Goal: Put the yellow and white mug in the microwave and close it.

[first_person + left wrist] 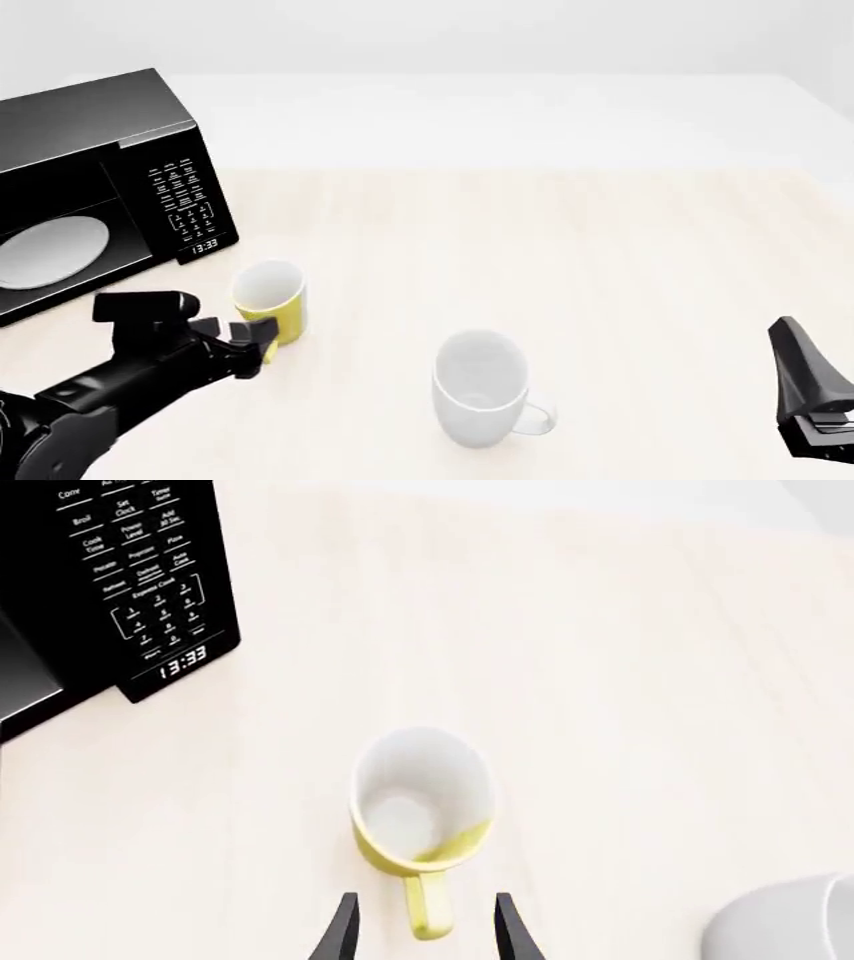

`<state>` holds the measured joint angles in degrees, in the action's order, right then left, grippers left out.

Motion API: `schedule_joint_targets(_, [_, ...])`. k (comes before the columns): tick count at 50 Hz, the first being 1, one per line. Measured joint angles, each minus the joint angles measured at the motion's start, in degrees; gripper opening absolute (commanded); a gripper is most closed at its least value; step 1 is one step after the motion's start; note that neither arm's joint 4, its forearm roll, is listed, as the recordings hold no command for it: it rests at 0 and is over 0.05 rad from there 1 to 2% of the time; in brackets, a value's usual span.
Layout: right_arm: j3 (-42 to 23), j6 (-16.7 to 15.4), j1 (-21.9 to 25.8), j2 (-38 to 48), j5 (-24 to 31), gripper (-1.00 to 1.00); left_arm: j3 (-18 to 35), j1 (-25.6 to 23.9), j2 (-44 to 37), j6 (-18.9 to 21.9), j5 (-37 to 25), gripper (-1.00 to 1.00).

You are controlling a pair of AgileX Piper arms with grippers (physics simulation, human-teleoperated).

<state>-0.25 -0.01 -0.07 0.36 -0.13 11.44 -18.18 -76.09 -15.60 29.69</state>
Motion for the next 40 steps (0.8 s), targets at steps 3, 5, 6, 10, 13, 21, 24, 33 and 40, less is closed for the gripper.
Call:
schedule_joint_targets(3, [0.0, 0.0, 0.0, 0.0, 0.0, 1.0, 0.13, -0.09, -1.34, -0.16, 0.83, 1.0])
schedule_joint_targets(5, [0.0, 0.0, 0.0, 0.0, 0.0, 1.0, 0.22, -0.15, -2.21, -0.3, 1.33, 1.0])
schedule_joint_targets(6, [0.0, 0.0, 0.0, 0.0, 0.0, 1.0, 0.26, -0.18, -2.62, -0.36, 1.56, 1.0])
schedule_joint_targets(10, [0.0, 0.0, 0.0, 0.0, 0.0, 1.0, 0.43, -0.28, -4.14, -0.6, 2.43, 1.0])
schedule_joint_targets(13, [0.0, 0.0, 0.0, 0.0, 0.0, 1.0, 0.56, -0.34, -5.21, -0.82, 3.0, 1.0])
schedule_joint_targets(21, [0.0, 0.0, 0.0, 0.0, 0.0, 1.0, 0.56, -0.67, -7.57, -1.49, 4.36, 1.0])
schedule_joint_targets(24, [0.0, 0.0, 0.0, 0.0, 0.0, 1.0, 0.47, -0.84, -8.11, -1.78, 4.67, 1.0])
schedule_joint_targets(33, [0.0, 0.0, 0.0, 0.0, 0.0, 1.0, 0.29, -1.0, -10.14, -2.41, 5.88, 1.0])
schedule_joint_targets(40, [0.0, 0.0, 0.0, 0.0, 0.0, 1.0, 0.2, -0.93, -11.8, -2.74, 6.9, 1.0])
